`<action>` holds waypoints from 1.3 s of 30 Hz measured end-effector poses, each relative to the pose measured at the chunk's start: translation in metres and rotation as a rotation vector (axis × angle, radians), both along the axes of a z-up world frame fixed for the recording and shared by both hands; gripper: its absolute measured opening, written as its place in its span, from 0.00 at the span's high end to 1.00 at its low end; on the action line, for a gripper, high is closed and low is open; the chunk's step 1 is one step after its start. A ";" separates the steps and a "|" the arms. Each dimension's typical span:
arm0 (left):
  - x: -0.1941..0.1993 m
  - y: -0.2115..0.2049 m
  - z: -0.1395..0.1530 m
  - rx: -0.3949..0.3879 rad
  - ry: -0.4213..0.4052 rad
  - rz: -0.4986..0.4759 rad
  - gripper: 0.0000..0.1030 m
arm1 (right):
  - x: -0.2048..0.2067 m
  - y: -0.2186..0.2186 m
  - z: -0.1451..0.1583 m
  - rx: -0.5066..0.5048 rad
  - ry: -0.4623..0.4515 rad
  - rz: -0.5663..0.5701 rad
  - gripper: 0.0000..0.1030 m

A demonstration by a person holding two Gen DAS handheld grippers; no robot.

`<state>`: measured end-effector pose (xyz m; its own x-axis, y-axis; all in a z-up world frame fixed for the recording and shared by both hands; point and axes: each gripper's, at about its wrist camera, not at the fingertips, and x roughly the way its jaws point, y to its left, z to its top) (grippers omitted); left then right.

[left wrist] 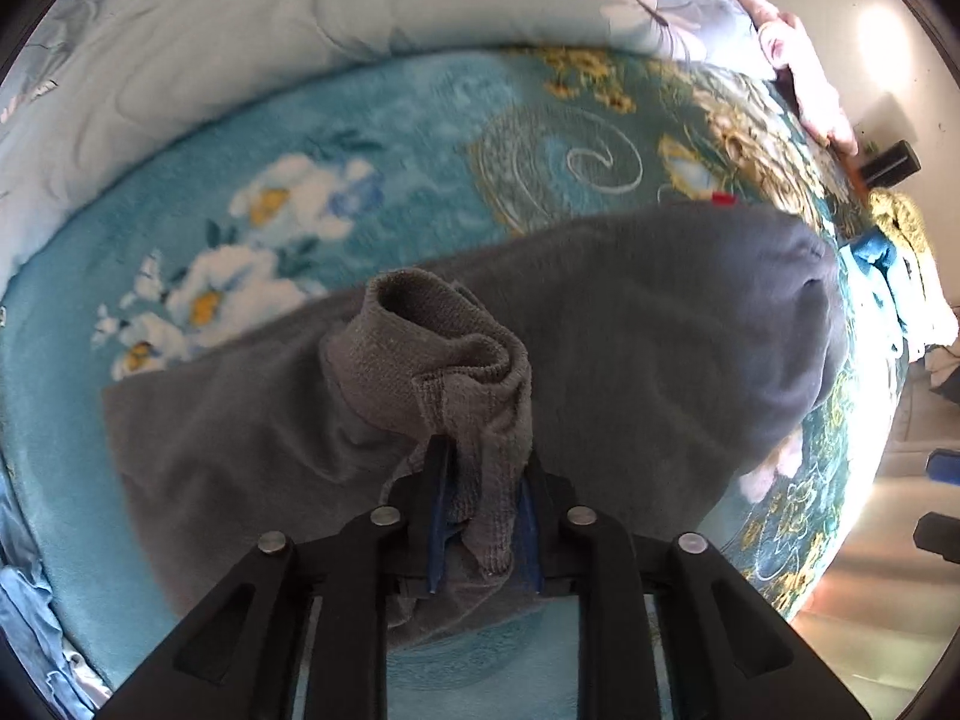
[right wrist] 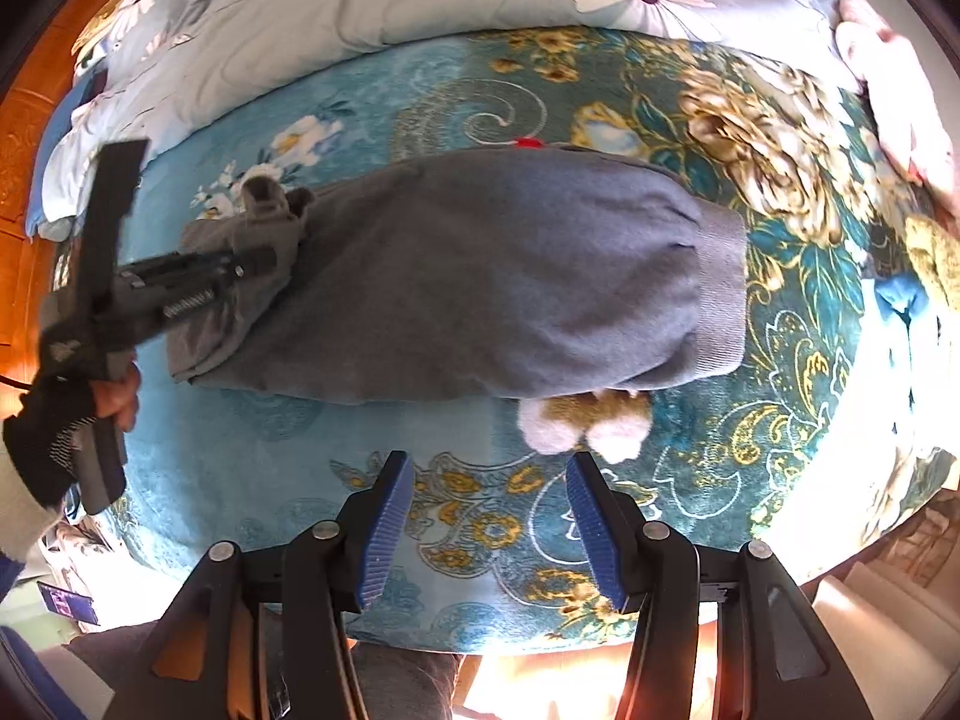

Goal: Fold clothes
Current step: 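Lay the cuffs onto the waistband with the left gripper while the right gripper holds the waistband, then grasp the cuff on top with the right gripper and smooth it flat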

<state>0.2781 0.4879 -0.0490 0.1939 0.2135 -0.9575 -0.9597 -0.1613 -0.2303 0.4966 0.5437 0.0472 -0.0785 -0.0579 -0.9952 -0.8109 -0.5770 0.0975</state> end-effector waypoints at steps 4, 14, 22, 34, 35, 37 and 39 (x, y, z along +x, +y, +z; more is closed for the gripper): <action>0.003 -0.002 0.003 -0.002 -0.039 0.009 0.45 | 0.000 0.008 -0.004 -0.003 0.005 -0.007 0.45; -0.056 -0.052 0.048 0.020 -0.053 0.066 0.31 | -0.059 0.016 -0.029 -0.067 0.159 0.026 0.44; -0.128 -0.096 0.023 -0.133 0.037 0.290 0.30 | -0.125 0.017 -0.084 -0.247 0.296 -0.004 0.41; -0.139 -0.106 -0.025 -0.279 -0.006 0.402 0.29 | -0.140 0.034 -0.163 -0.414 0.245 -0.119 0.41; -0.137 -0.105 -0.026 -0.281 -0.005 0.396 0.29 | -0.138 0.033 -0.164 -0.424 0.256 -0.131 0.41; -0.135 -0.103 -0.028 -0.283 -0.002 0.378 0.29 | -0.135 0.032 -0.166 -0.443 0.282 -0.149 0.42; -0.134 -0.102 -0.030 -0.288 0.002 0.368 0.29 | -0.135 0.028 -0.166 -0.462 0.310 -0.150 0.46</action>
